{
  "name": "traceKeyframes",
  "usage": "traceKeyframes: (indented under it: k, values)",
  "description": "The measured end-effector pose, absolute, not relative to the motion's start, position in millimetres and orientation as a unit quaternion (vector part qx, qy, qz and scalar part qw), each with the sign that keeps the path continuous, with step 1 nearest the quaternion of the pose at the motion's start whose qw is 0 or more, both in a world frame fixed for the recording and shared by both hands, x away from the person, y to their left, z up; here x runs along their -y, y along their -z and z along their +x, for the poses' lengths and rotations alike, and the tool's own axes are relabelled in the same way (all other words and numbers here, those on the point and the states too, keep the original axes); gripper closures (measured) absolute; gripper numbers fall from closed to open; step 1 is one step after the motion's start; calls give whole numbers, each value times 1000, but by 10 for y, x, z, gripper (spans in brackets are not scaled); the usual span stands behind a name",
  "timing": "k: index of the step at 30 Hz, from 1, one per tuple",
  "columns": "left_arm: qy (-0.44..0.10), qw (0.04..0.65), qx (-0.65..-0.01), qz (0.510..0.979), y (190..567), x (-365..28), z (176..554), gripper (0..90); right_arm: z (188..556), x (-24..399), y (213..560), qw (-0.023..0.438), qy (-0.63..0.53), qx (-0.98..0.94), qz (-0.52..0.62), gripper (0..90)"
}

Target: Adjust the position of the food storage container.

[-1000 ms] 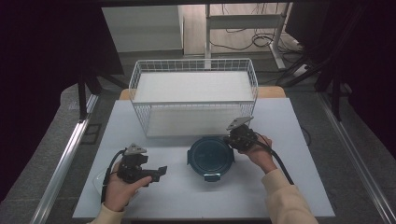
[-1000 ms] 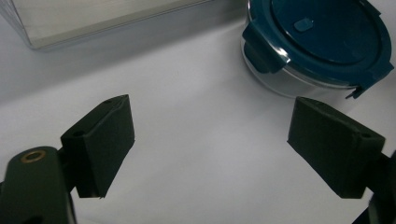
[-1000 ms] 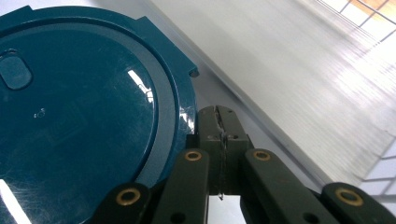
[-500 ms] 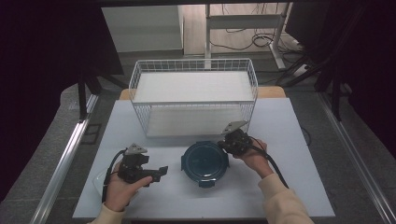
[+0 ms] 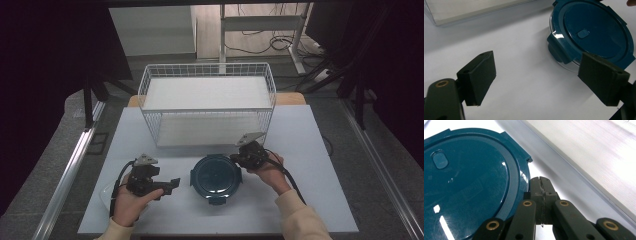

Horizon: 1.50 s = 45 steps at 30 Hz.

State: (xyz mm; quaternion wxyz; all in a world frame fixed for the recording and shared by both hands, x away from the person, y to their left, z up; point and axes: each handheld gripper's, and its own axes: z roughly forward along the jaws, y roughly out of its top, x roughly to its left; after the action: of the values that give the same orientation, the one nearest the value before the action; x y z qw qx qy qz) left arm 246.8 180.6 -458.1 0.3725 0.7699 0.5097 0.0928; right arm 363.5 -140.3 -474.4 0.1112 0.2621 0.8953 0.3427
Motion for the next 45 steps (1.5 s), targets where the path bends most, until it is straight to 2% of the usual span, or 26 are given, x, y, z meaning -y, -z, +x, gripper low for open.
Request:
traceKeyframes:
  k: [10,24,26,28,30,31,32,34,35,40,45]
  values:
    - [-93,374,-510,769,4574,-1817,2465,146,3619,1367,4754,112,-345,-896,257,900]
    - [-97,374,-508,770,4592,-1867,2519,146,3617,1446,4743,89,-343,-898,262,900]
    - [-100,377,-509,767,4585,-1883,2517,149,3618,1465,4713,117,-349,-891,267,866]
    - [-102,387,-511,761,4569,-1900,2503,151,3613,1500,4663,120,-364,-880,280,858]
    - [-102,398,-513,754,4548,-1905,2487,155,3576,1518,4616,121,-377,-873,285,807]
    - [-100,401,-513,752,4540,-1904,2486,157,3540,1534,4582,120,-385,-869,288,740]
    - [-99,406,-514,749,4530,-1897,2486,158,3517,1548,4562,120,-390,-865,291,660]
    - [-95,412,-515,746,4520,-1881,2487,160,3449,1599,4506,126,-409,-847,316,437]
    - [-94,414,-515,744,4518,-1870,2489,160,3431,1620,4488,125,-413,-841,326,384]
    - [-94,418,-520,739,4495,-1859,2489,159,3282,1803,4379,79,-459,-809,359,256]
    - [-90,423,-529,730,4499,-1888,2488,156,3219,1886,4368,57,-464,-801,373,204]
